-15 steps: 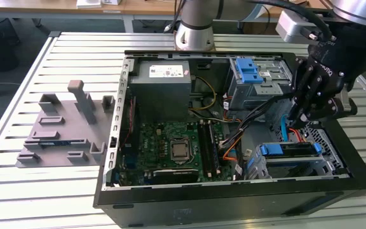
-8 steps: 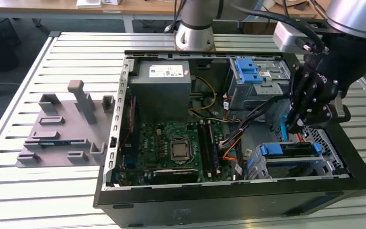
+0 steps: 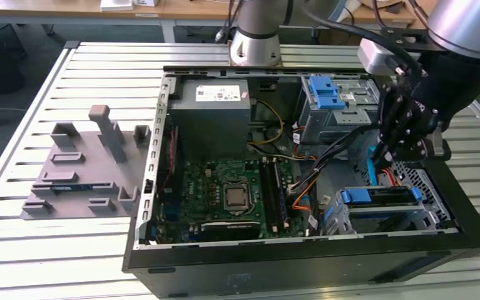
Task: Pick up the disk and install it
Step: 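Insert the second disk wire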
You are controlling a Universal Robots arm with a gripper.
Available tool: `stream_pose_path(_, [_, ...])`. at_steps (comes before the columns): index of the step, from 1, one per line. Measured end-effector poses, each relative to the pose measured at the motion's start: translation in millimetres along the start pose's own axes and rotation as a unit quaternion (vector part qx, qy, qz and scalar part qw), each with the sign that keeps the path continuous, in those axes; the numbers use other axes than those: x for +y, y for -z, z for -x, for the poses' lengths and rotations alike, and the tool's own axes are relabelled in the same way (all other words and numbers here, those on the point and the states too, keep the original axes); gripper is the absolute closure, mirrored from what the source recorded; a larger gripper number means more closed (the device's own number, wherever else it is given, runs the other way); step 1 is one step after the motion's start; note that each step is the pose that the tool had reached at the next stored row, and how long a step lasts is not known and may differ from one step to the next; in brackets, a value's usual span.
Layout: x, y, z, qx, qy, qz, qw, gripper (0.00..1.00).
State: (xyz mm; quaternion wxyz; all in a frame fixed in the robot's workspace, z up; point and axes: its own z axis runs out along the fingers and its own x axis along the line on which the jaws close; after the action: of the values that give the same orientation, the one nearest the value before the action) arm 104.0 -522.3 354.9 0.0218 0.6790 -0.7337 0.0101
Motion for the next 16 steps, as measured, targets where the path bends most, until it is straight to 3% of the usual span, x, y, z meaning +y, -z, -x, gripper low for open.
stream_pose_path(2, [-0.2,-1.1,-1.6,-0.0107,0.0,0.0008,0.9999,0.83])
stream_pose_path(4, [-0.5,-2.8,-5.4,-0.0155,0.0,0.0012,0.9999,0.83])
stream_pose_path(9, [-1.7,-7.9,-19.2,-0.0169,0.0,0.0013,0.9999,0.83])
stream_pose_path(14, [-1.8,-9.9,-20.5,-0.0186,0.0,0.0014,0.9998,0.83])
stream_pose_path(15, [-1.9,-10.2,-21.0,-0.0232,0.0,0.0018,0.9997,0.83])
stream_pose_path(16, [-2.0,-10.4,-22.1,-0.031,0.001,0.0024,0.9995,0.83])
